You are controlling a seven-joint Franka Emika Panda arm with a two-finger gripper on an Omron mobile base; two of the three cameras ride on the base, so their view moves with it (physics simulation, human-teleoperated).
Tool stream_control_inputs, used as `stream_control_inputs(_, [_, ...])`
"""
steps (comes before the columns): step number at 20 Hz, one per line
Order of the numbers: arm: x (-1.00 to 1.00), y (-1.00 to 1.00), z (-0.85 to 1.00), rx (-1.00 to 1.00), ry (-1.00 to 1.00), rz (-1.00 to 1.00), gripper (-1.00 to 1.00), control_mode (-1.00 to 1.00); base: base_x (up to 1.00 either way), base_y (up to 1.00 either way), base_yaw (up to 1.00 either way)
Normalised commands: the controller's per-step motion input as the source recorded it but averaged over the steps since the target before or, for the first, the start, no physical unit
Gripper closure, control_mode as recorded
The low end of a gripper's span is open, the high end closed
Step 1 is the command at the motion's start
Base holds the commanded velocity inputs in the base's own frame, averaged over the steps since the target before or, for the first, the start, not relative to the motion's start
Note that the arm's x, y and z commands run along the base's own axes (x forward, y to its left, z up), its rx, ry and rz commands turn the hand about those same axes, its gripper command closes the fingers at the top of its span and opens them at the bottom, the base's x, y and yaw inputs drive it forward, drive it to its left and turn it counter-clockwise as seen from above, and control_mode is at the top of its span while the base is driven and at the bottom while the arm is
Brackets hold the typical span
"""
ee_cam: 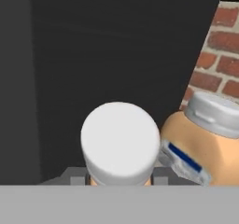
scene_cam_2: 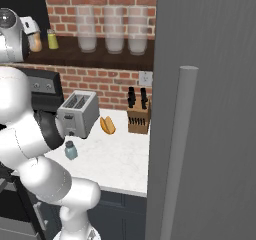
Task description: Put the shaker and condiment bottle from the counter next to their counterparts in the cabinet.
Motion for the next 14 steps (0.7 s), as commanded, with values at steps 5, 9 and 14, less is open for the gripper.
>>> stream_control_inputs(5, [0.00,0.00,-0.21,0.00,0.00,0.00,-1.00,-1.00,0.00,0.00,0.00])
stream_control_inputs(9, [0.00,0.00,-0.01,0.00,0.02,0.00,-1.00,-1.00,0.00,0.00,0.00])
stream_control_inputs(14, [-0.01,-0.02,0.00,0.02,0.00,0.00,-1.00,-1.00,0.00,0.00,0.00])
